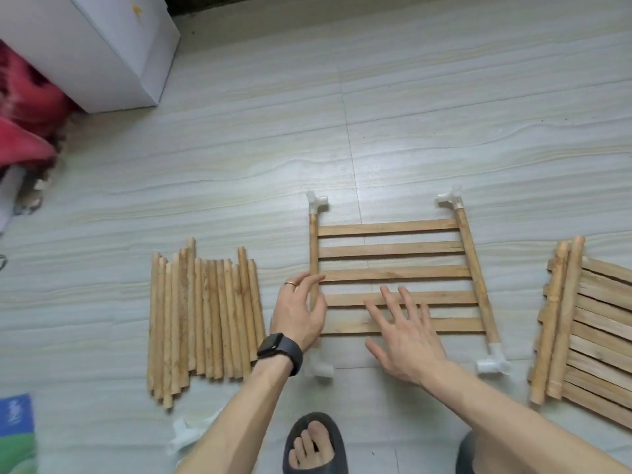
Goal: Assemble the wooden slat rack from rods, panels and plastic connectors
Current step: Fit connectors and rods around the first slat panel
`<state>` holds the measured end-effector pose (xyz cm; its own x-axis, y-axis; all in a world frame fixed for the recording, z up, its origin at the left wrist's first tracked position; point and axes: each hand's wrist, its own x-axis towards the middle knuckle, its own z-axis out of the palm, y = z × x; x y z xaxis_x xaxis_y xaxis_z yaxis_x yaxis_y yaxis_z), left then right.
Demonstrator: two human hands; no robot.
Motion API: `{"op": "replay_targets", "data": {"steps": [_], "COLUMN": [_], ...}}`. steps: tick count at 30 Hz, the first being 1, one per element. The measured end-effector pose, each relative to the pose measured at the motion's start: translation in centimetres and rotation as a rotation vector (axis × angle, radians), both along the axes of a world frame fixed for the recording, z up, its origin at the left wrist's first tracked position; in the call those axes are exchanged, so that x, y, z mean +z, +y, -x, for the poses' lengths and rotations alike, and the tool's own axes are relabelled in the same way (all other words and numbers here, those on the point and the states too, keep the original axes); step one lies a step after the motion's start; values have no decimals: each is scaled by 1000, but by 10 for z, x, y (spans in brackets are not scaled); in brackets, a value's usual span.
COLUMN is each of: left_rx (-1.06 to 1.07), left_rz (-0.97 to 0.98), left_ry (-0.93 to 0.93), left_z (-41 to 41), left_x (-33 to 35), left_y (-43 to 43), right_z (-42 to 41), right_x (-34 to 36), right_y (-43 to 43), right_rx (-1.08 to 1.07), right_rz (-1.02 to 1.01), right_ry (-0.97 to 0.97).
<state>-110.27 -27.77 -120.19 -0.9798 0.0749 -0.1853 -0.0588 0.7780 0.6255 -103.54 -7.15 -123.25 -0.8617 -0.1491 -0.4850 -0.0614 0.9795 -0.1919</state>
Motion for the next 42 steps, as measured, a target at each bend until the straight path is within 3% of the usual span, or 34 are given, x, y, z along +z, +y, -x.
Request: {"op": "replay_targets", "data": {"steps": [3, 6, 9, 14, 22, 27, 30, 32, 34, 36, 39, 42], "left_rx": [392, 696, 783, 798, 917, 1005, 747, 487, 158, -160, -433, -273], "left_rz": [83, 223, 330, 338, 335, 242, 226, 185, 108, 106, 168, 305], "left_ry": [-16, -264, -457, -582, -485, -160, 151, 320, 336, 279, 261, 63], "left_z": [14, 9, -7, -25, -35, -36, -42, -49, -59, -70, -82, -87], "left_x": [11, 14, 7, -10, -25, -10, 5, 16, 24, 22, 11, -6], "left_y": [-80, -155, -206, -244, -249, -226, -191, -158, -119, -81, -41, -36], "right_z": [14, 21, 22, 27, 26, 29, 21, 9, -5, -19, -34, -49], "right_x": [-11, -14, -10, -2, 0, 8, 22, 34, 54, 60, 55, 47], "right_y": [-19, -22, -22, -25, -27, -27, -27, -28, -33, -34, -22, -4], "right_rx": [129, 194, 240, 285, 327, 324, 70, -245, -673, -989, -1366, -1627], "right_rz": [-38, -117, -177, -235, -298, -249, 53, 402, 871, 1168, 1235, 1151], "right_ry": [-88, -167, -176, -180, -197, -203, -57, 12, -175, -361, -299, -148]}}
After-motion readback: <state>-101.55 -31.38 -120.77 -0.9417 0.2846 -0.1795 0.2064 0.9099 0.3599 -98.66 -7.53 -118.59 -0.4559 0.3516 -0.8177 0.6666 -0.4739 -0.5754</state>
